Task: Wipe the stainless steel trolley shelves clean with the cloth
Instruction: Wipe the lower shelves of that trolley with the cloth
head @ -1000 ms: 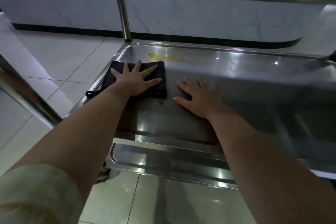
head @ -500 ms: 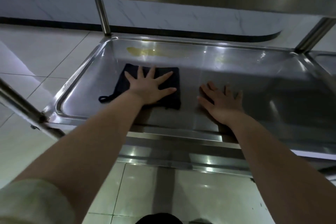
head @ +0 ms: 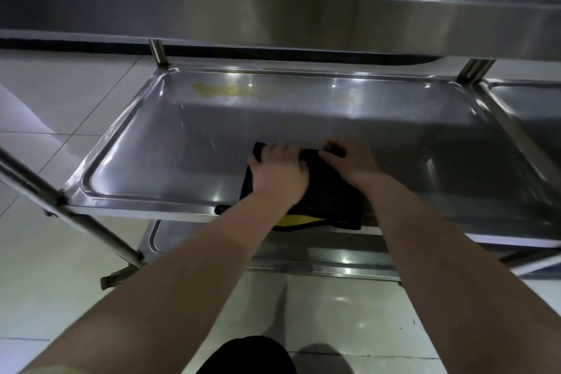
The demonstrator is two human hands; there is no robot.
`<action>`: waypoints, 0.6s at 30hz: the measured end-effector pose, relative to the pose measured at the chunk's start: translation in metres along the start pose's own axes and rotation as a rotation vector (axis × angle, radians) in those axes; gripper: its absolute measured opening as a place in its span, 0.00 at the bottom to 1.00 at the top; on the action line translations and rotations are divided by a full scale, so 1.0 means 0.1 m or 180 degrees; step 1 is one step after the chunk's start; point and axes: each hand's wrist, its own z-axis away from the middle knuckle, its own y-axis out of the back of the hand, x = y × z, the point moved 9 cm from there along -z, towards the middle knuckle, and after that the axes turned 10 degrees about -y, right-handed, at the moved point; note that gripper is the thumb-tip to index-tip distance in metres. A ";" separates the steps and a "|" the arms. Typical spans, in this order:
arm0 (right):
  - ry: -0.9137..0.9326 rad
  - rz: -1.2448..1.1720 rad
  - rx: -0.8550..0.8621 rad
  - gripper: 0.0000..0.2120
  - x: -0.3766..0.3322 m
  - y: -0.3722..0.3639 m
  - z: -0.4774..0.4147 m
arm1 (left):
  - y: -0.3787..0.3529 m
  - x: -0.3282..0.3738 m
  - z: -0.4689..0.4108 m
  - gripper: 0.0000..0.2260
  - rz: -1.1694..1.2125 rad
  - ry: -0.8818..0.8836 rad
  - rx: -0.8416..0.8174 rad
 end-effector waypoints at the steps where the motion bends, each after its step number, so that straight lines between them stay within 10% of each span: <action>1: 0.0087 0.0476 0.0015 0.21 -0.03 -0.04 0.01 | 0.10 -0.11 -0.04 0.19 -0.0157 0.0026 0.0234; 7: 0.0166 0.1241 0.0479 0.13 -0.26 0.02 0.15 | -0.10 -0.23 -0.26 0.23 -0.0283 -0.0722 -0.0633; 18: 0.1089 0.0499 0.0973 0.08 -0.34 0.96 1.14 | 0.87 0.57 0.16 0.13 -0.0551 -0.1686 0.0679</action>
